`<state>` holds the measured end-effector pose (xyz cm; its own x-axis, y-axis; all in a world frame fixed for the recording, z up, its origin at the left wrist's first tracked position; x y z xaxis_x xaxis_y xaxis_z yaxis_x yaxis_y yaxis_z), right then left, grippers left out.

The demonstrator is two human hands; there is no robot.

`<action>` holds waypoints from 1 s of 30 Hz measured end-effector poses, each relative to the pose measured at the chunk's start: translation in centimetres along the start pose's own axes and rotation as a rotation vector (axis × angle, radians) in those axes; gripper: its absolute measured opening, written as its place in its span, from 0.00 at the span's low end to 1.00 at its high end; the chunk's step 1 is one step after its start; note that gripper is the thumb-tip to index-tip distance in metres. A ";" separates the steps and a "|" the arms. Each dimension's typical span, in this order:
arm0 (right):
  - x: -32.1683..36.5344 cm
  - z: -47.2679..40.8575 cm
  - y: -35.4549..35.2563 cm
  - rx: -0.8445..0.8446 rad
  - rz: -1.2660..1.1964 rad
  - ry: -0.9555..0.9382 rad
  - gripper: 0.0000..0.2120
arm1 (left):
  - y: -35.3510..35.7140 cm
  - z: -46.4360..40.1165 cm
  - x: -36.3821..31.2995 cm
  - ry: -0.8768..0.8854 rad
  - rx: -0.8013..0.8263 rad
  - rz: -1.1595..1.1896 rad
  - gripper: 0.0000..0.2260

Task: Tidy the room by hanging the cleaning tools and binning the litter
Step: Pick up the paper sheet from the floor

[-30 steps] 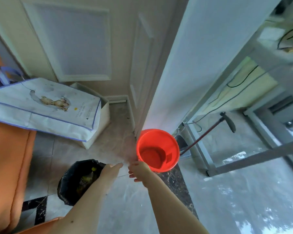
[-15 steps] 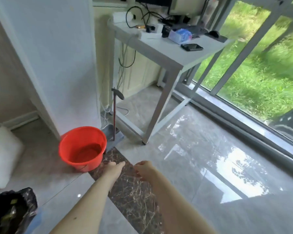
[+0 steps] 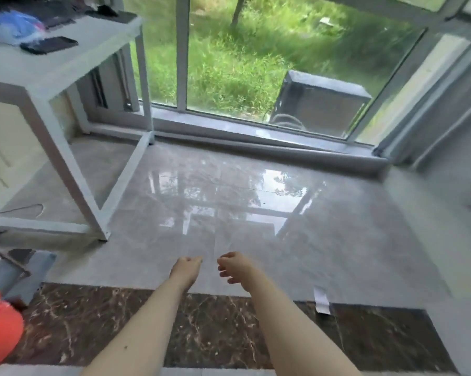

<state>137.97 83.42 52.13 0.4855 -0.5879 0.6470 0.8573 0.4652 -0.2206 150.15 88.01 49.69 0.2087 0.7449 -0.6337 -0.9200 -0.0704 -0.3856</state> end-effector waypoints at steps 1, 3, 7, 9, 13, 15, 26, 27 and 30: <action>-1.0 0.3 -2.5 -0.041 -0.040 0.012 0.18 | 2.3 0.5 -1.5 0.012 0.048 -0.014 0.11; -2.4 0.9 -6.2 -0.119 -0.106 0.023 0.17 | 5.6 1.1 -3.4 0.014 0.100 -0.041 0.19; -5.5 2.5 -12.3 -0.241 -0.227 0.049 0.17 | 12.0 1.8 -6.1 0.065 0.199 -0.117 0.21; -7.0 3.1 -14.7 -0.292 -0.286 0.064 0.17 | 14.8 2.1 -7.3 0.089 0.243 -0.177 0.16; -9.7 3.8 -18.3 -0.323 -0.457 0.109 0.17 | 19.3 2.5 -9.1 0.175 0.272 -0.253 0.17; -10.8 4.3 -19.8 -0.372 -0.484 0.121 0.11 | 20.9 2.8 -9.6 0.182 0.306 -0.311 0.17; -17.5 6.3 -28.2 -0.547 -0.562 0.173 0.08 | 31.3 4.9 -13.8 0.314 0.505 -0.502 0.19; -18.4 6.1 -29.4 -0.557 -0.574 0.180 0.07 | 32.8 4.9 -14.2 0.318 0.510 -0.507 0.19; -20.4 5.2 -32.6 -0.578 -0.599 0.181 0.07 | 36.4 4.8 -15.2 0.317 0.525 -0.499 0.19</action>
<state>99.24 83.68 49.89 -0.1000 -0.7464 0.6579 0.9069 -0.3404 -0.2483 111.90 77.34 48.50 0.6499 0.3756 -0.6607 -0.7127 0.6032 -0.3582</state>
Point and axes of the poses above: each hand's wrist, its own z-axis away from the middle knuckle, its own y-axis out of the palm, x = y × z, the point moved 3 cm from there along -z, towards the middle knuckle, and after that the axes turned 12 degrees about -z, right-handed, at the moved point
